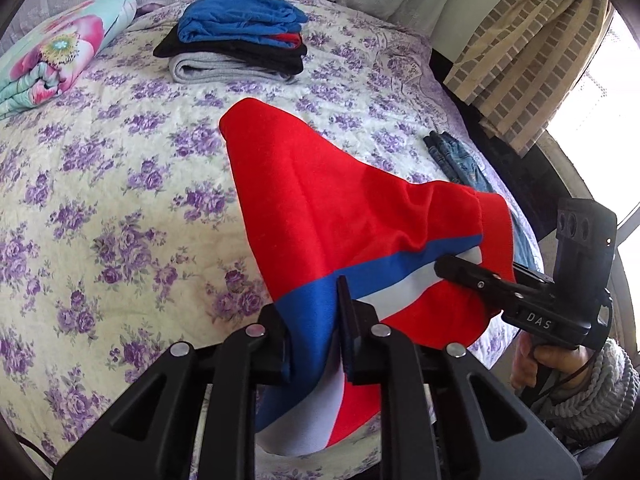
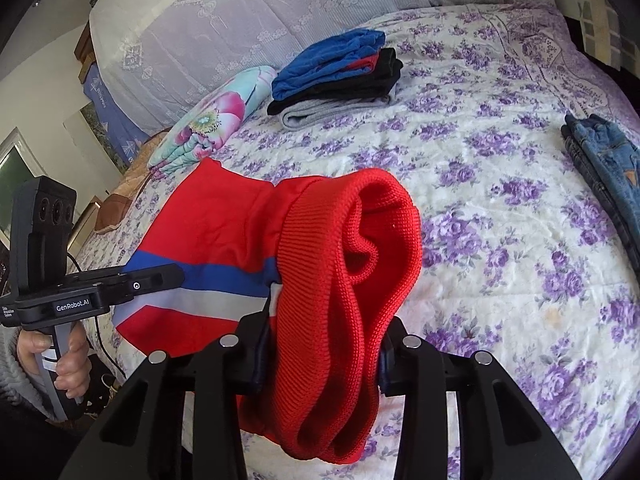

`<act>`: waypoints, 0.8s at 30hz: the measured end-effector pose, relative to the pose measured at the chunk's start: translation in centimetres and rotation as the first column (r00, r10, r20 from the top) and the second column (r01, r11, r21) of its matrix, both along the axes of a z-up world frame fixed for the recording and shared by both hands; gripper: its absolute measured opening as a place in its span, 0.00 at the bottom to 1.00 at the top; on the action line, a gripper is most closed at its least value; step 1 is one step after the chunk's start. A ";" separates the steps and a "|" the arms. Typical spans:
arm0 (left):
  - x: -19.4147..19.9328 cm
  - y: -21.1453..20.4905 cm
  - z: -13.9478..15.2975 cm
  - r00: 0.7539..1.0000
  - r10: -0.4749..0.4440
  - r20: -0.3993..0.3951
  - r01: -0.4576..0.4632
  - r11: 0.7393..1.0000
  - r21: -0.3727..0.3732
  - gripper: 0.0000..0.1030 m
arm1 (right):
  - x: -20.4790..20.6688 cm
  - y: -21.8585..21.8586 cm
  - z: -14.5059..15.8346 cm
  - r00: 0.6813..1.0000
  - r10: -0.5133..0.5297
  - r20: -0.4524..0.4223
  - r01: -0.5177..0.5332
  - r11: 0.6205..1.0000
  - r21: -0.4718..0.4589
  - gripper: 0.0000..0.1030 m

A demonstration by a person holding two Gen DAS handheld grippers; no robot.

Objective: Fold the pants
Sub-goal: 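Lift the red pants bundle with both grippers and carry it toward the clothes stack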

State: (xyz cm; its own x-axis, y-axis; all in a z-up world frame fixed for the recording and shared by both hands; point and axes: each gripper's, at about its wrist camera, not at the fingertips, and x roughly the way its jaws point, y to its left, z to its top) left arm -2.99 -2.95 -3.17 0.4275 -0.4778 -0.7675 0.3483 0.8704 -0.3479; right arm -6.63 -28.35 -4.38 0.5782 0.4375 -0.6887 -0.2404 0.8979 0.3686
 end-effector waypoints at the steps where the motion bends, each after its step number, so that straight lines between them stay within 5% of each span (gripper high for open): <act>1: 0.2 -0.1 0.9 1.000 -0.006 0.013 0.006 1.000 -0.005 0.15 | 0.1 -0.1 0.9 1.000 -0.002 0.017 0.002 1.000 -0.003 0.38; 10: 3.5 -0.8 11.4 0.980 -0.033 0.198 0.042 0.998 -0.041 0.16 | 2.4 -1.0 12.8 0.965 -0.001 0.264 0.010 0.999 -0.036 0.38; 24: 10.8 -1.5 27.5 0.886 0.006 0.463 -0.003 1.000 -0.006 0.16 | 10.9 -1.1 27.6 0.850 -0.054 0.524 0.064 0.998 -0.002 0.38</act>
State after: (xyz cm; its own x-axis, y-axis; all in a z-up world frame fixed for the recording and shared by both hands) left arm 7.85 -4.48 24.37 0.7360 -0.4782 -0.4792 0.4668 0.8711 -0.1524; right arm 4.23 -29.49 23.21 0.8798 0.3810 -0.2842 -0.3393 0.9222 0.1857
